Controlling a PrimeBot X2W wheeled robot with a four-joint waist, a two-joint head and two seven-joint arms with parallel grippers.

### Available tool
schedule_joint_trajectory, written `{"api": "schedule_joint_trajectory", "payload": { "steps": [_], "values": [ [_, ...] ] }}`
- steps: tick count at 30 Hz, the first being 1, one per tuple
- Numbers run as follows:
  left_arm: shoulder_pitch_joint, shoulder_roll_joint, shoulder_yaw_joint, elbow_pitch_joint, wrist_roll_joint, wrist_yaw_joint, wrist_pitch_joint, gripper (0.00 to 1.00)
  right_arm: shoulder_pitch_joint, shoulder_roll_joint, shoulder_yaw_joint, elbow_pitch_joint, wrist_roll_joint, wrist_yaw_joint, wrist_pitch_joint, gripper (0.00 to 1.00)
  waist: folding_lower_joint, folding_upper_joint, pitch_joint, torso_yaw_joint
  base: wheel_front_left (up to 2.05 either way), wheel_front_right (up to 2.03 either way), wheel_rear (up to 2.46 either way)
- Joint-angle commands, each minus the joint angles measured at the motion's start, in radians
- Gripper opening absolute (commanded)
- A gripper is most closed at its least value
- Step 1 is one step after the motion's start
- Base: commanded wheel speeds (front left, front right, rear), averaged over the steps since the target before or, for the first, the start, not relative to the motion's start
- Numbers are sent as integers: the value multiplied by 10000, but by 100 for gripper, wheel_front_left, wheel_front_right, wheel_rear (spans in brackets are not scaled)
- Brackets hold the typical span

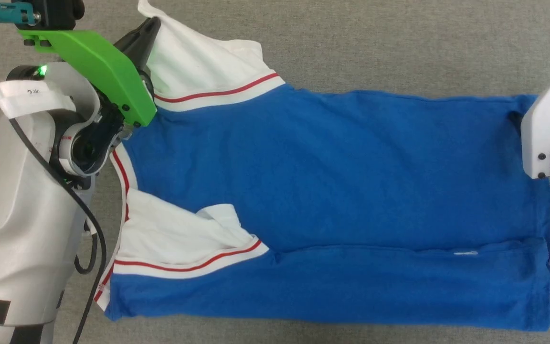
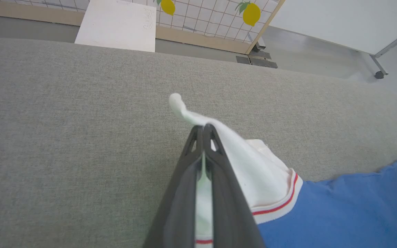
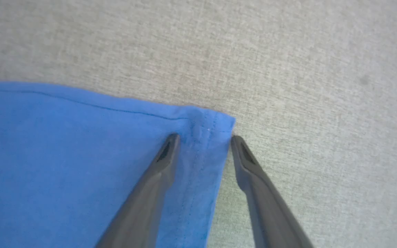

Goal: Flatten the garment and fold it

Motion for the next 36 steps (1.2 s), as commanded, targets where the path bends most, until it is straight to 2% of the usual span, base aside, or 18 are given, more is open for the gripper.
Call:
{"api": "schedule_joint_trajectory", "payload": {
  "steps": [1,6,8,15,21,28,31,32,36],
  "values": [
    [155,37,28,-68,-30,73,0,0,23,3,18,191,66,-15,36,0,0,0,-93,-8,0,0,0],
    [353,-7,170,-130,-194,56,-220,0,-27,135,-321,79,115,-15,-632,0,0,0,-628,-83,0,0,0],
    [594,-139,393,-198,-587,44,-290,0,71,220,-428,-18,171,-15,-1077,0,0,0,-982,-115,0,0,0],
    [2273,-6,1025,-942,-1345,239,-447,0,1182,458,-732,-36,449,-15,-1767,0,0,0,-2301,-249,0,0,0],
    [4358,1,1402,-1942,-1750,659,-657,0,2549,622,-1018,-108,588,-15,-1900,0,0,0,-3074,-237,0,0,0],
    [6710,-339,1599,-2756,-2211,1148,-901,0,3771,977,-1306,-257,652,-15,-1999,0,0,0,-3450,-207,0,0,0],
    [7424,-447,1667,-2833,-2299,1339,-1010,0,4143,1135,-1400,-273,641,-15,-2047,0,0,0,-3529,-198,0,0,0],
    [8011,-489,1780,-2734,-2281,1578,-1157,0,4477,1278,-1479,-199,642,-15,-2128,0,0,0,-3613,-203,0,0,0],
    [8524,-519,1759,-2474,-2246,1829,-1149,0,4816,1404,-1513,-18,647,-15,-2280,0,0,0,-3717,-225,0,0,0]
  ]
}}
